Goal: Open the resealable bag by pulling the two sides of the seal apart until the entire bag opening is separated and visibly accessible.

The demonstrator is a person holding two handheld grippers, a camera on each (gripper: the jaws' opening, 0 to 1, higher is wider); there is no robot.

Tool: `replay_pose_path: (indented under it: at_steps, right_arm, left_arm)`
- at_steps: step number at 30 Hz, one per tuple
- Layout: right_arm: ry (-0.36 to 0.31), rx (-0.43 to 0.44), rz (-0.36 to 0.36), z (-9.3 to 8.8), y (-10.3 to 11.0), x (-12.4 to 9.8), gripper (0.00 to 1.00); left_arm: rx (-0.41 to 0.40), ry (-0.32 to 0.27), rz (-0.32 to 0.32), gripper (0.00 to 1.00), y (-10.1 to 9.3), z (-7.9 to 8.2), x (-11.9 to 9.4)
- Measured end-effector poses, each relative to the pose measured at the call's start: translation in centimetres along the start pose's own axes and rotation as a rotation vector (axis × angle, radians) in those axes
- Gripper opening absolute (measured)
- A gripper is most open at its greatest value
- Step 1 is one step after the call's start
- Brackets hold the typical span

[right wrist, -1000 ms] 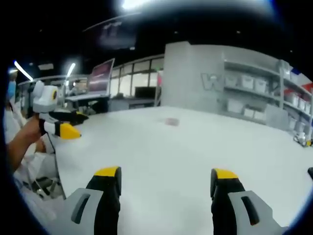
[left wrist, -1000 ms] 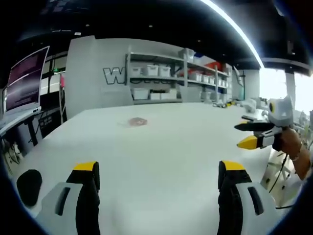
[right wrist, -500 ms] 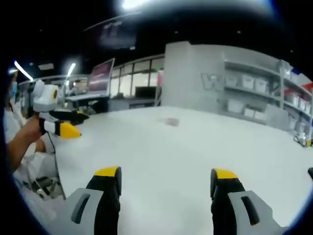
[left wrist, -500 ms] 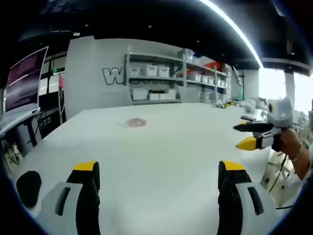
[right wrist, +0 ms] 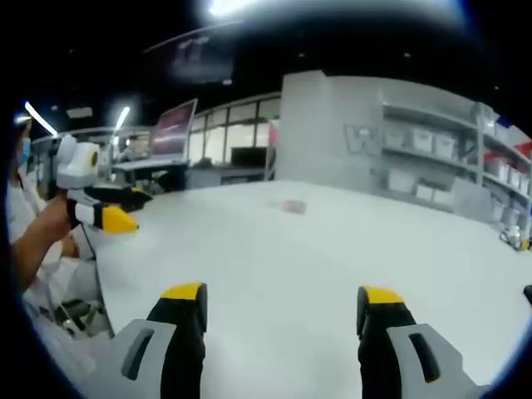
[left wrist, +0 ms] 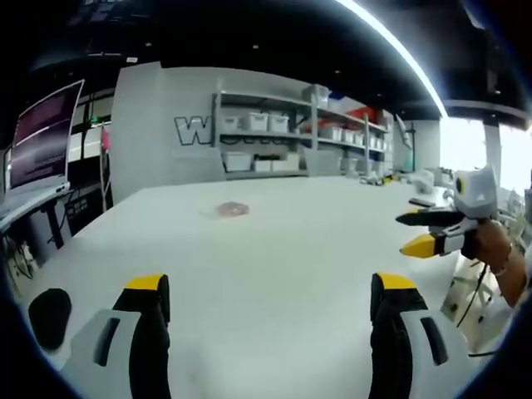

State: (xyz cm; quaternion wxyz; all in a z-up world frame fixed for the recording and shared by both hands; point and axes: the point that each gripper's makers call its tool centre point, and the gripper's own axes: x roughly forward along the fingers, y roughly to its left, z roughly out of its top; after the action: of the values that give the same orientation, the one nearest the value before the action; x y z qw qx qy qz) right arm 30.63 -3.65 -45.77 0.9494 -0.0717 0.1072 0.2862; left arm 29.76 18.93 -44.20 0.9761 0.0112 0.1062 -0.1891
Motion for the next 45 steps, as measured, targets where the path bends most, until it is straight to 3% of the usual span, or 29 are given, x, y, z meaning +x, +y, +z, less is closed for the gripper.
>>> replay_pose_path:
  at_steps: [45]
  right_arm:
    - [-0.017, 0.003, -0.001, 0.79, -0.10, 0.83, 0.68]
  left_arm:
    - [-0.003, -0.011, 0.003, 0.98, -0.04, 0.22, -0.18]
